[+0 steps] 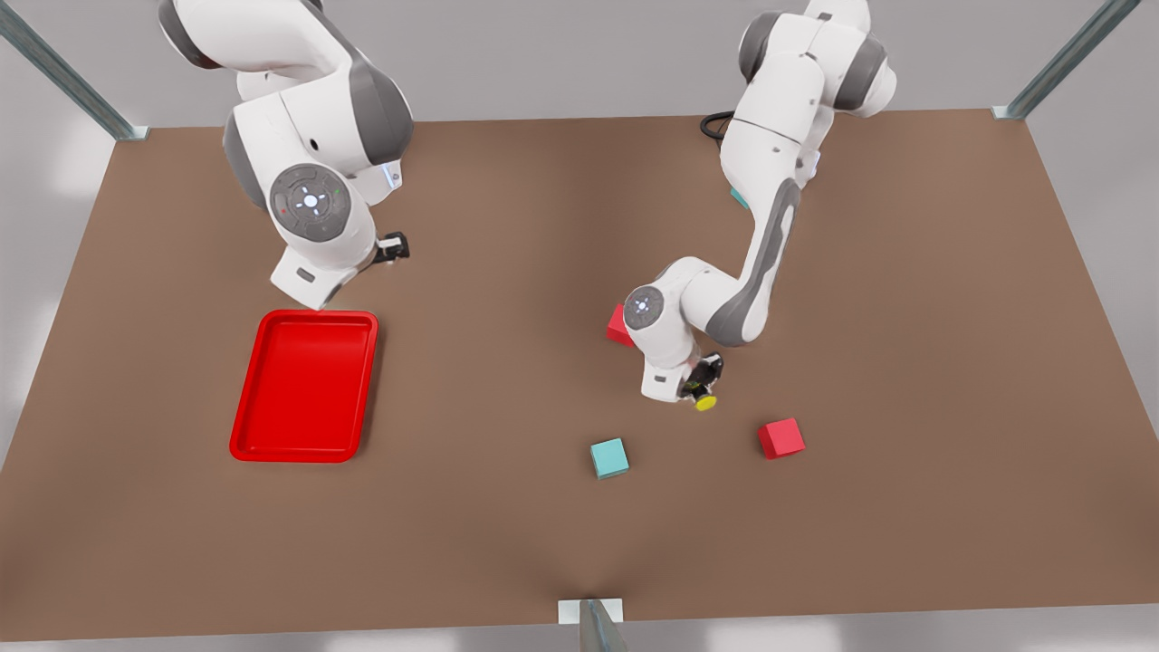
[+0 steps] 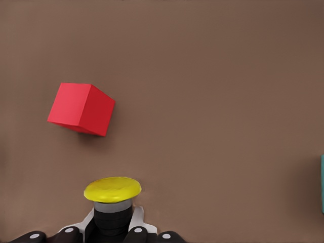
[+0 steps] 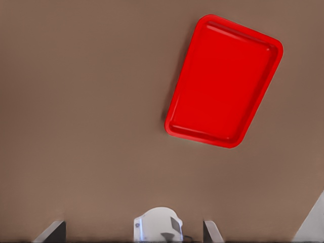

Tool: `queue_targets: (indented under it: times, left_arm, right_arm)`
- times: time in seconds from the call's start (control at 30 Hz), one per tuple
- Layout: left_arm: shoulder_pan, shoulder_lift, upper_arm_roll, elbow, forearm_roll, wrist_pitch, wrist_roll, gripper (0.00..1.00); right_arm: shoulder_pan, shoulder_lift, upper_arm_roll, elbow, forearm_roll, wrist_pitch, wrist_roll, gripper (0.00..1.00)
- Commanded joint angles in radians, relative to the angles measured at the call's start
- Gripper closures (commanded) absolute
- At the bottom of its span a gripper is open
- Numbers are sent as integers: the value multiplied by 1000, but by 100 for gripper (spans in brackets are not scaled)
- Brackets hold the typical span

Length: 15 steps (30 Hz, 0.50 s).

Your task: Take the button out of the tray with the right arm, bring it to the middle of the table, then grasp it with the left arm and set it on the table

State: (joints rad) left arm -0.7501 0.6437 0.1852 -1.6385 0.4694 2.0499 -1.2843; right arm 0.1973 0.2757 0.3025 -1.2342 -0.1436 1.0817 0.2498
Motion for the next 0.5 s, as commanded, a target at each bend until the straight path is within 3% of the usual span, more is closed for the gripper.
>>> queue_targets:
  times: [0.0, 0.17, 0.47]
  left_arm:
    - [-9, 24, 0, 0, 203, -390, -1675, 62]
    - [-71, 96, -1, -10, 321, -793, -1880, 63]
    - [-61, 228, -4, -38, 485, -639, -2049, 62]
  right_arm:
    - [-4, -1, 0, 4, 9, -65, 2, 0]
    - [-15, 0, -2, 7, 51, -63, 5, 0]
    - [10, 3, 0, -5, 56, -65, 8, 0]
